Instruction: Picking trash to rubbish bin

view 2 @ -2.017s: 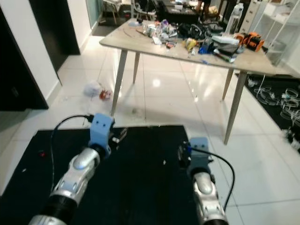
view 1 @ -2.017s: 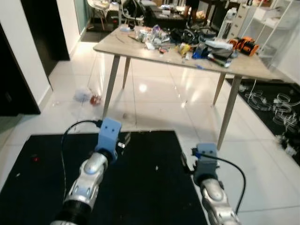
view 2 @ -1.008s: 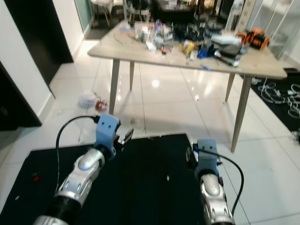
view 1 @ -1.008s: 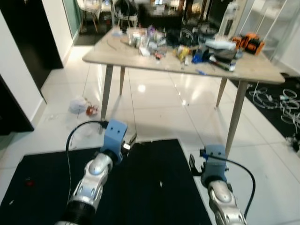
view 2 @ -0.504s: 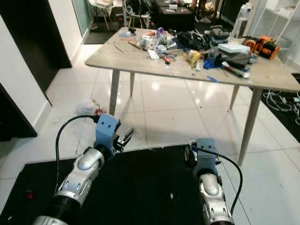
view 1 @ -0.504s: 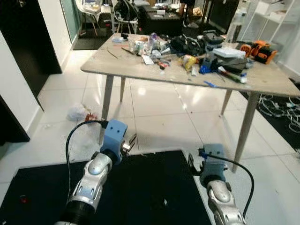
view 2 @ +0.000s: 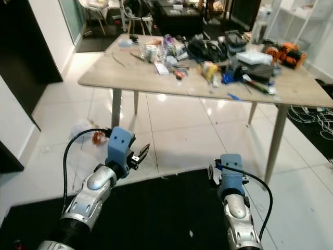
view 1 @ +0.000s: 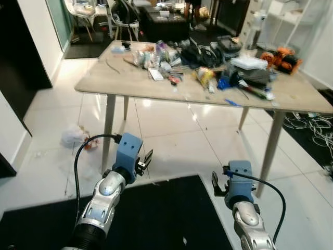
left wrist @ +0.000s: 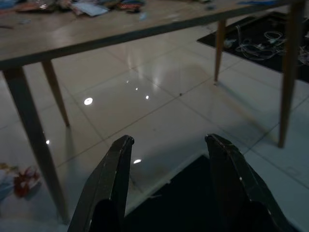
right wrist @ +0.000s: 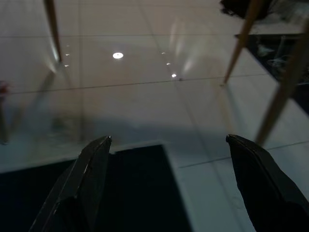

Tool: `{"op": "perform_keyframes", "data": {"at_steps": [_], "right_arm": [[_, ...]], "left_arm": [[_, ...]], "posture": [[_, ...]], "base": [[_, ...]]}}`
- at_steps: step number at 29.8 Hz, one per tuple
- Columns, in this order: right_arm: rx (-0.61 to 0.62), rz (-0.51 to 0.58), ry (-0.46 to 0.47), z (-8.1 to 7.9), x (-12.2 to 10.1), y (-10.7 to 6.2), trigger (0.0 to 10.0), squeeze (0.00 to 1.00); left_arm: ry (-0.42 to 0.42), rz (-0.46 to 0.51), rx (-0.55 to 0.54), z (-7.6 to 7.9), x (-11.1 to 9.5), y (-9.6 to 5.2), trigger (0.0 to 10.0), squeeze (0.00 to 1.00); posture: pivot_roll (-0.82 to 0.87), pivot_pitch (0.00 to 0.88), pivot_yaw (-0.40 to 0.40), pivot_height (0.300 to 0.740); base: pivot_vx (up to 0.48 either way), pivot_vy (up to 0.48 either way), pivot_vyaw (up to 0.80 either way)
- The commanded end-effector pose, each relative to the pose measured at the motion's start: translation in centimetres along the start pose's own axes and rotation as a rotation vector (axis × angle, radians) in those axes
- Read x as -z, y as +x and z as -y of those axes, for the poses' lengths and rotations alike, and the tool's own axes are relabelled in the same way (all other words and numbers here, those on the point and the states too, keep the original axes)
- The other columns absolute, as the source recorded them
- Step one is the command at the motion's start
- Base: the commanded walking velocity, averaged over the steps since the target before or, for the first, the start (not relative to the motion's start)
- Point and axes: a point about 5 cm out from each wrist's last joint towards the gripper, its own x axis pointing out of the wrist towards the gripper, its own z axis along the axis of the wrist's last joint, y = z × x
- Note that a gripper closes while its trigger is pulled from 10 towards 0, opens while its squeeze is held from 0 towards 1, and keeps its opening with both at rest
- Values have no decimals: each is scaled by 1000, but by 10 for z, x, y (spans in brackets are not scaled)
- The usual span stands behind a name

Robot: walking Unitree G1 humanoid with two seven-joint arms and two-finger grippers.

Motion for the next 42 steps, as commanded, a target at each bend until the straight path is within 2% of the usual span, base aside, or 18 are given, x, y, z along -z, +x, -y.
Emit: {"op": "perform_keyframes", "data": {"at_steps": [1,12,34,42], "right_arm": [[9,-4,-3,3,0,0,10000,0],[25,18,2,8,-6,2,10000,0],[46,117,8,14,-35,9,10000,0],[-33,198,-30,11,-53,13,10000,0]], "left_arm": [[2,-15,5,2,4,-1,10000,0],[-1,-14,4,2,4,-1,10000,0],[-9,-7,6,5,2,1,10000,0],[-7,2,12,5,-1,1,10000,0]], "posture": [[-119,45,7,740],[-122,53,4,740],[-125,68,-3,740],[-126,69,-3,740]], "base": [[386,0,0],[387,0,0],[385,0,0],[383,0,0]]}}
